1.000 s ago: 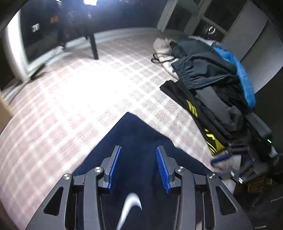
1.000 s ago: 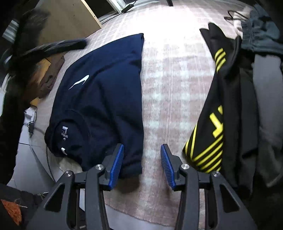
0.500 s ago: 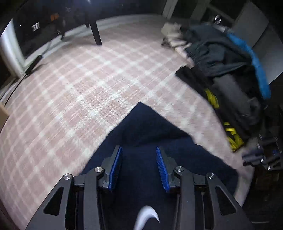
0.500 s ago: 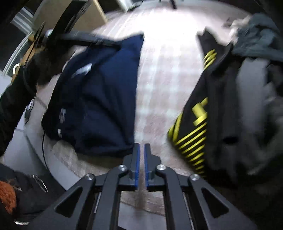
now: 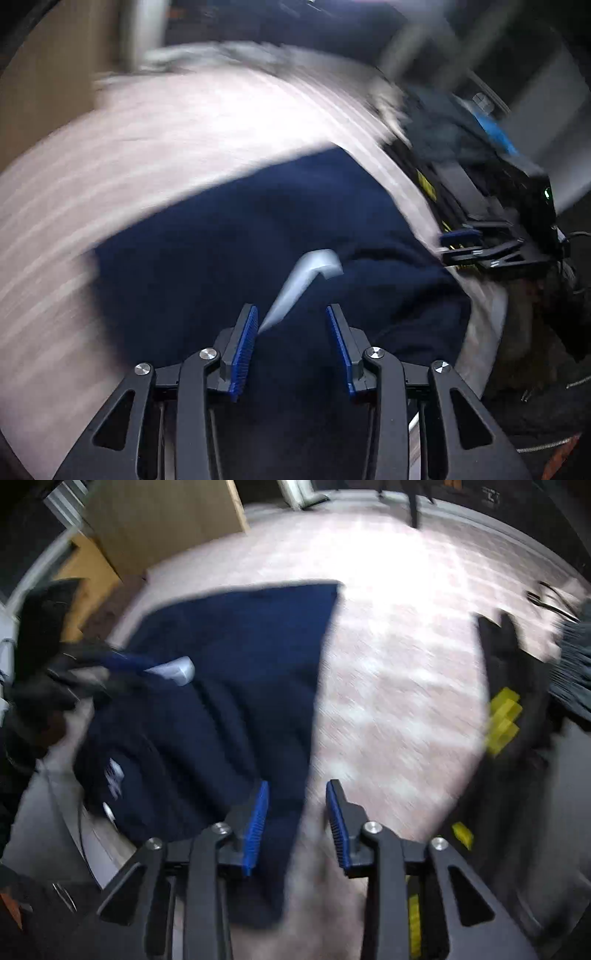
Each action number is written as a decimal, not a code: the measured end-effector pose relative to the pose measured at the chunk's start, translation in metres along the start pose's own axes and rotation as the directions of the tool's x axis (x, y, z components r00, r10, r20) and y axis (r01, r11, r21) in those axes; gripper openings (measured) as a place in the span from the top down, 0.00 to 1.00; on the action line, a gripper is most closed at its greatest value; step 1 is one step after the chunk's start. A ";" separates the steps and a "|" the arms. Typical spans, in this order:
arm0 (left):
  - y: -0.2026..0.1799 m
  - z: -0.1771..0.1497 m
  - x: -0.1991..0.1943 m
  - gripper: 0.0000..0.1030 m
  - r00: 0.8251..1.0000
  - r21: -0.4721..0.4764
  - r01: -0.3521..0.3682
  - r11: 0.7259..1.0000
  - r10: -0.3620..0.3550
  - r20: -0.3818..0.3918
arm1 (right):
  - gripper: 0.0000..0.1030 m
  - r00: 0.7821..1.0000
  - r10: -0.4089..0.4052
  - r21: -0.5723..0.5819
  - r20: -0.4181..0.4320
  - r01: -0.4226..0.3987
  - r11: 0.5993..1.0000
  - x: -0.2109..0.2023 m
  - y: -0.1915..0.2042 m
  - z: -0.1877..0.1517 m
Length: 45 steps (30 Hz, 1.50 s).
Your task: Fold clothes
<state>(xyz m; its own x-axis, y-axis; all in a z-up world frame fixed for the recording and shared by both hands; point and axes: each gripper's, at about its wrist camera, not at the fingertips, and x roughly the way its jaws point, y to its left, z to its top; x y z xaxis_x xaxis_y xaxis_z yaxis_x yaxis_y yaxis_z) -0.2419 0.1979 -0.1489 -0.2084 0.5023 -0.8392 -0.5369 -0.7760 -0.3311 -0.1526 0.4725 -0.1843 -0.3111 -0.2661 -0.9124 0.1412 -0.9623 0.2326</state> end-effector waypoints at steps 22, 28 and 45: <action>0.069 0.011 -0.003 0.54 0.978 -0.186 -0.186 0.965 0.199 0.056 | 0.37 0.980 0.069 -0.035 0.189 -0.064 0.997 -0.002 0.021 0.090; 0.048 -0.041 -0.033 0.53 0.992 -0.289 -0.116 0.950 0.127 0.021 | 0.33 0.969 -0.033 -0.026 0.246 0.040 0.999 -0.040 0.004 0.040; 0.024 -0.062 -0.009 0.51 0.979 -0.463 -0.194 0.865 0.199 -0.039 | 0.33 0.991 0.006 0.120 0.134 -0.022 0.992 -0.005 0.008 0.019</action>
<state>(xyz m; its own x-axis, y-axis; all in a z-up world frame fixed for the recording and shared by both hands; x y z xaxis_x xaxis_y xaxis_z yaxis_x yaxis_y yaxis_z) -0.2023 0.1509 -0.1758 -0.2796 0.3224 -0.9044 -0.0457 -0.9453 -0.3229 -0.1681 0.4652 -0.1714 -0.4337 -0.2769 -0.8575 0.0340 -0.9560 0.2915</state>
